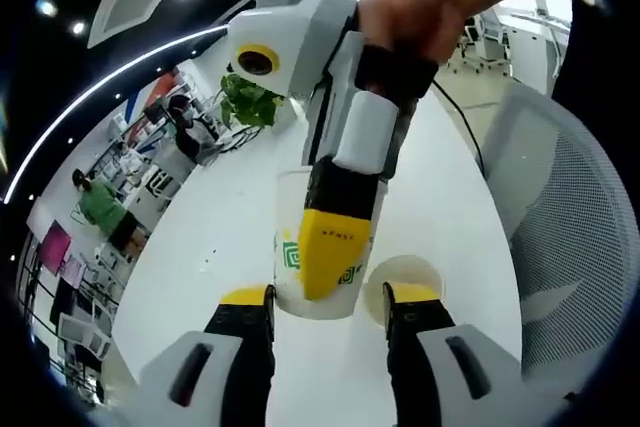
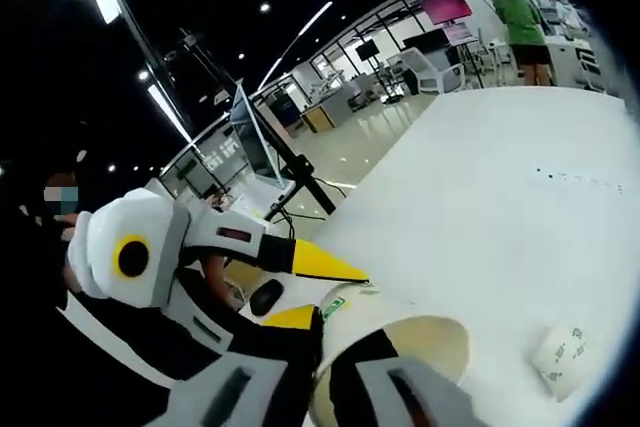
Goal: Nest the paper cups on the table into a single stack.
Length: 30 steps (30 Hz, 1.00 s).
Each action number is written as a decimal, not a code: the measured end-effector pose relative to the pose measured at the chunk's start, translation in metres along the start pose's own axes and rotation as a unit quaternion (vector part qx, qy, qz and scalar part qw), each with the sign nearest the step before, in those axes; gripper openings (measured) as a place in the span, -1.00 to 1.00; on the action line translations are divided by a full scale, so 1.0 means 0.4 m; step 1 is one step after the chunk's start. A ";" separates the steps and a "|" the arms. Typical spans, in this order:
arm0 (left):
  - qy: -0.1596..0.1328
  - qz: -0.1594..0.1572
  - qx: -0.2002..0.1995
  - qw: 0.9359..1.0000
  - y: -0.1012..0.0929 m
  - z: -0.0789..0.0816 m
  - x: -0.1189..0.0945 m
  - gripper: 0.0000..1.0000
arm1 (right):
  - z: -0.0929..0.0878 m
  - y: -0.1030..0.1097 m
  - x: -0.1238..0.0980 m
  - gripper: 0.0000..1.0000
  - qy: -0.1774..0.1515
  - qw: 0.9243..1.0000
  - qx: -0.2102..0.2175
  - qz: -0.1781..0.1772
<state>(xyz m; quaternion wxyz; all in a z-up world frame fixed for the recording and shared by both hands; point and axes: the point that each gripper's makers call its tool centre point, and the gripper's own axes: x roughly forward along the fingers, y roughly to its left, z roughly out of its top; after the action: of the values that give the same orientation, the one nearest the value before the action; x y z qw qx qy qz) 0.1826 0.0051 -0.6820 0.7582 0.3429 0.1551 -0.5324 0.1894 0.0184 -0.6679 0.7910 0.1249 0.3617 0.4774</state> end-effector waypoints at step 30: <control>-0.040 0.057 -0.215 0.974 0.035 -0.118 -0.078 -0.01 | -0.094 0.016 -0.030 -1.00 0.123 0.985 -0.120 -0.015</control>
<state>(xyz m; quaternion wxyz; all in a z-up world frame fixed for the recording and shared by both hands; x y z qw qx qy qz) 0.1895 0.0620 -0.6920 0.8491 0.1585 0.2161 -0.4552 0.1559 0.0059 -0.6854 0.7566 -0.0365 0.3983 0.5173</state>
